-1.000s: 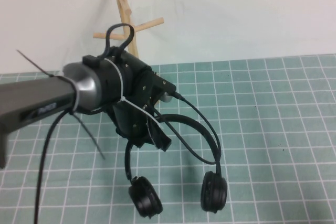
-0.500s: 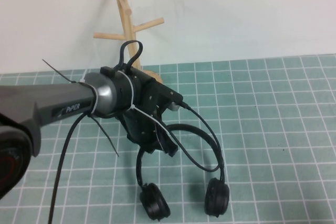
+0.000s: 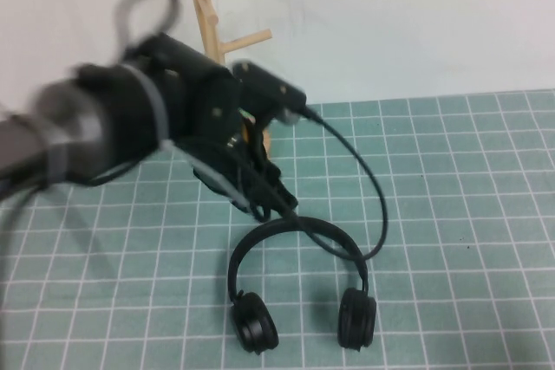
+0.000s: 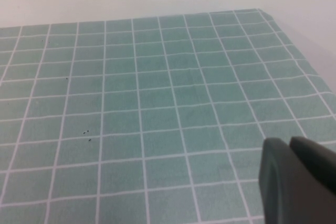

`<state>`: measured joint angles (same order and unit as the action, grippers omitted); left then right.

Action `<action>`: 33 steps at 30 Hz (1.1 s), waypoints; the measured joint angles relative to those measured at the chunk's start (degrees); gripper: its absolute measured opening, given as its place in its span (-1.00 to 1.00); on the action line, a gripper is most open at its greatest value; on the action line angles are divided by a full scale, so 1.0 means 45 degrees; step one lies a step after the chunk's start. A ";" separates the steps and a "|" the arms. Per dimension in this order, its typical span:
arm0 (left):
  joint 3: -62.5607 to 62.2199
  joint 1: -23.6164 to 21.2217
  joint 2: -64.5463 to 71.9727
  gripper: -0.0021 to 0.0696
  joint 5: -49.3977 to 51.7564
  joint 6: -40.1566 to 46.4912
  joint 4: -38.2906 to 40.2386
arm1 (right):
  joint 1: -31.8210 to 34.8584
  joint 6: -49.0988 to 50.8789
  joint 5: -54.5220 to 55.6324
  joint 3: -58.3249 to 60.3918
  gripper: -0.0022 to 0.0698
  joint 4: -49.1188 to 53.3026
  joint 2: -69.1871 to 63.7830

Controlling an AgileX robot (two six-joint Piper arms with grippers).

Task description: Take out the headphones from the headphone stand

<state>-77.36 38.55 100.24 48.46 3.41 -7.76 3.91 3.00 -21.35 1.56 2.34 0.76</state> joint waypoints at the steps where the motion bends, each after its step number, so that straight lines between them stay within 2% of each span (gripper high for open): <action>1: 0.0163 0.0099 -0.0492 -0.41 0.0139 0.0000 0.0000 | 0.0000 0.0000 0.0000 0.0000 -0.96 0.0000 0.0000; 3: 0.0627 0.0237 -0.1657 -0.71 0.0259 0.0000 0.0028 | 0.0000 0.0000 0.0000 0.0000 -0.96 0.0000 0.0000; 7: 0.1820 0.0258 -0.3750 -0.89 -0.0005 -0.0080 0.0049 | 0.0000 0.0000 0.0000 0.0000 -0.96 0.0000 0.0000; 14: 0.4209 0.0258 -0.6621 -0.93 -0.0644 -0.0533 0.0113 | 0.0000 0.0000 0.0000 0.0000 -0.96 0.0000 0.0000; 22: 0.4842 0.0258 -0.7025 -0.93 -0.0364 -0.0616 -0.0238 | 0.0000 0.0000 0.0000 0.0000 -0.96 0.0000 0.0000; 27: 0.4891 0.0258 -0.7061 -0.93 -0.0600 -0.2279 0.0322 | 0.0000 0.0000 0.0000 0.0000 -0.96 0.0000 0.0000; 30: 0.5752 0.0233 -0.7725 -0.93 -0.2450 -0.2541 0.0344 | 0.0000 0.0000 0.0000 0.0000 -0.96 0.0000 0.0000; 33: 0.7448 -0.0287 -0.9201 -0.93 -0.5950 -0.1977 0.0376 | 0.0000 0.0000 0.0000 0.0000 -0.96 0.0000 0.0000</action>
<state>-43.84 37.26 58.84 21.68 -5.49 -6.06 3.91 3.00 -21.35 1.56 2.34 0.76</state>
